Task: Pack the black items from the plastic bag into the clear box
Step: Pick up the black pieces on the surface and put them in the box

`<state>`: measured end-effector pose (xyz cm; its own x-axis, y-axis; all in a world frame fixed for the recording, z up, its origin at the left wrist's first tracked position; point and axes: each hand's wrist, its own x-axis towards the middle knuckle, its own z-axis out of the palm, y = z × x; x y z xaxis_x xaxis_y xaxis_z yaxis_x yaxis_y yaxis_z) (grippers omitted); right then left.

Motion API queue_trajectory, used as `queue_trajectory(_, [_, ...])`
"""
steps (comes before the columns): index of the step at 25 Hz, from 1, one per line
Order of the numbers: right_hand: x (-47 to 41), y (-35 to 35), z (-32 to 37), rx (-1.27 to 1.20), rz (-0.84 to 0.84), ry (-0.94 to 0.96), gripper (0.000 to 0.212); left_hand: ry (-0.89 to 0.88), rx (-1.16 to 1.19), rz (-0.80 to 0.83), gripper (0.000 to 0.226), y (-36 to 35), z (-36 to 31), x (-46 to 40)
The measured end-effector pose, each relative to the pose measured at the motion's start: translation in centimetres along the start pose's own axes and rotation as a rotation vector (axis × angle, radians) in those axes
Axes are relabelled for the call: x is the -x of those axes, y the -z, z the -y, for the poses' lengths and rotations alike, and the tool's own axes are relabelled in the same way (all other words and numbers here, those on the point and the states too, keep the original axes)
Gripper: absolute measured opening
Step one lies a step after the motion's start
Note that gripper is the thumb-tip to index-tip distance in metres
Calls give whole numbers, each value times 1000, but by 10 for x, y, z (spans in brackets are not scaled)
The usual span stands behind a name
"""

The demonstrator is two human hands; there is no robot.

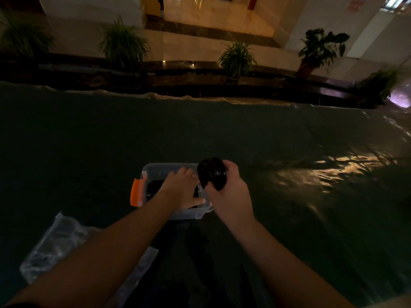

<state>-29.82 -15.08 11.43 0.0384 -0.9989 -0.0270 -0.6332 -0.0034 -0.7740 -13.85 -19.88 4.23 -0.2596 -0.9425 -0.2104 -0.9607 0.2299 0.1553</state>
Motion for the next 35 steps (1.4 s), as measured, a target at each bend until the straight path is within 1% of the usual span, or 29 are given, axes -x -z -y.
queue_trajectory(3, [-5, -27, 0, 9, 6, -47, 60, 14, 11, 60, 71, -17, 4, -13])
queue_trajectory(6, [-9, -47, -7, 48, -26, -150, 60, 57, 44, 77, 72, -29, 15, -17])
queue_trajectory(9, [-14, -61, -13, 166, -44, -247, 56, 65, 45, 45, 74, -35, 27, -15])
queue_trajectory(13, [-23, -81, -15, 330, -7, -298, 49, 79, 77, 36, 73, -33, 31, -10])
queue_trajectory(15, [-30, -92, -15, 367, 14, -321, 54, 77, 109, 25, 69, -33, 32, -7])
queue_trajectory(17, [-36, -101, -15, 364, 28, -324, 66, 77, 137, 8, 63, -35, 33, -4])
queue_trajectory(18, [-39, -106, -17, 405, 56, -307, 67, 80, 135, 0, 60, -37, 33, -3])
queue_trajectory(19, [-42, -109, -18, 500, 106, -275, 65, 84, 130, -11, 58, -38, 33, -2])
queue_trajectory(21, [-48, -115, -19, 759, 238, -180, 55, 87, 128, -43, 56, -43, 32, -1])
queue_trajectory(22, [-52, -116, -19, 830, 294, -156, 49, 81, 132, -56, 56, -45, 32, 0])
queue_trajectory(23, [-56, -117, -18, 827, 343, -160, 44, 70, 141, -65, 57, -46, 32, -1])
queue_trajectory(25, [-63, -114, -19, 684, 427, -207, 44, 56, 154, -71, 56, -47, 33, -3])
queue_trajectory(26, [-66, -109, -17, 542, 457, -261, 45, 55, 152, -72, 55, -48, 33, -3])
queue_trajectory(28, [-69, -100, -16, 290, 507, -372, 37, 60, 142, -73, 54, -49, 31, -4])
queue_trajectory(29, [-69, -95, -14, 257, 543, -387, 31, 63, 138, -71, 54, -49, 30, -5])
queue_trajectory(32, [-69, -88, -12, 340, 623, -321, 15, 72, 112, -57, 54, -47, 29, -6])
queue_trajectory(33, [-68, -86, -11, 358, 631, -300, 15, 77, 108, -52, 54, -46, 29, -6])
queue_trajectory(35, [-67, -84, -11, 383, 630, -263, 25, 83, 122, -39, 57, -45, 28, -6])
